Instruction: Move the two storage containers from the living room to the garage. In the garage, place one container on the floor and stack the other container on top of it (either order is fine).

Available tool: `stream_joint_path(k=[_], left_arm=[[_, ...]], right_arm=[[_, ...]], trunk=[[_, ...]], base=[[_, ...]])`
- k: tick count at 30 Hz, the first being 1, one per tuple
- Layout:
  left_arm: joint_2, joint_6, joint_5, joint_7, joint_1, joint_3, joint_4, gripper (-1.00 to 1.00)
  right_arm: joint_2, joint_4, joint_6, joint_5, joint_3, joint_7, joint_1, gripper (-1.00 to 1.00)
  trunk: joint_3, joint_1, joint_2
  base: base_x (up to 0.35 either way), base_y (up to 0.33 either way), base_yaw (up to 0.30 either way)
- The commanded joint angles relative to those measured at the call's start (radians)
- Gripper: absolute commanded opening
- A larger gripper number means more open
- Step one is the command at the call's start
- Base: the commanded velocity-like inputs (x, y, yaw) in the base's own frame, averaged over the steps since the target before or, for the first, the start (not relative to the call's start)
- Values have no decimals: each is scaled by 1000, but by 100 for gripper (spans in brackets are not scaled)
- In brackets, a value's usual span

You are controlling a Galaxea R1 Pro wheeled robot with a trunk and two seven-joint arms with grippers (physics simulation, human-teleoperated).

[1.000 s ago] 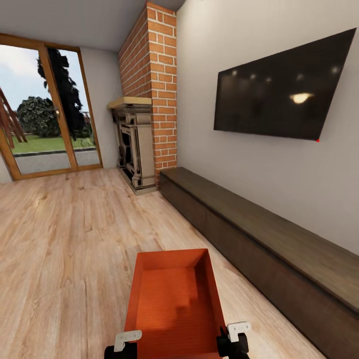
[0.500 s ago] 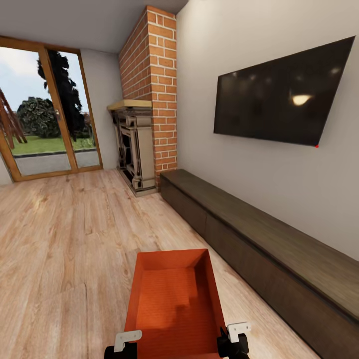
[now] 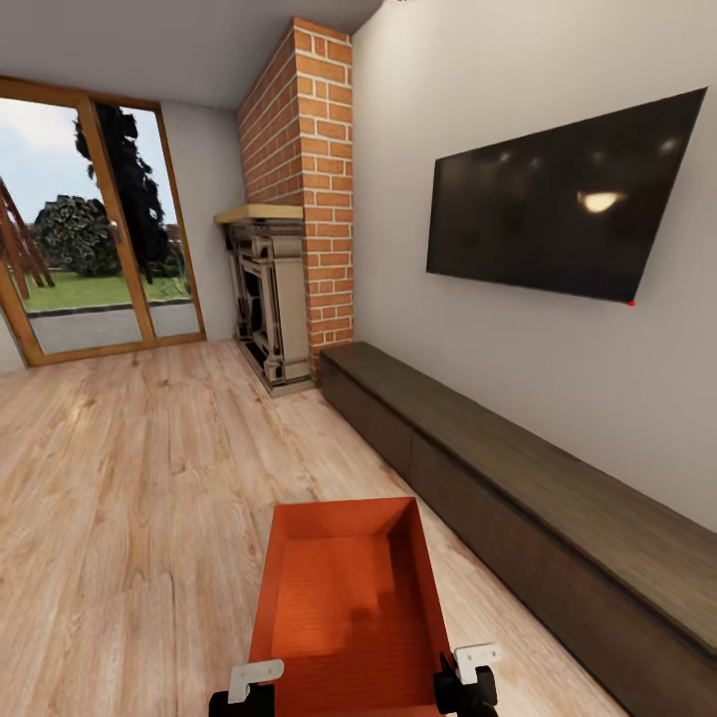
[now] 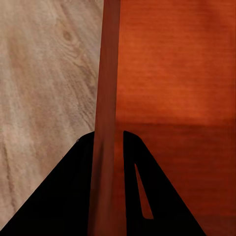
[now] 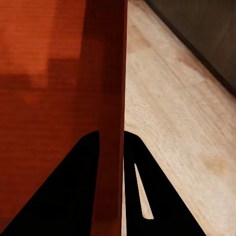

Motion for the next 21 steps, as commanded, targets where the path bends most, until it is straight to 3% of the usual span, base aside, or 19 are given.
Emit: stream_joint_path(k=[1, 21], left_arm=[[1, 0, -6, 9, -1, -8, -2, -100], [1, -1, -6, 9, -1, -7, -2, -100]], right_arm=[[-1, 2, -4, -9, -4, -15, -1, -100], [-1, 1, -2, -9, -5, -15, -1, -100]], trunk=[[2, -4, 7], [65, -81, 147]], base=[[0, 0, 0], [0, 0, 0]])
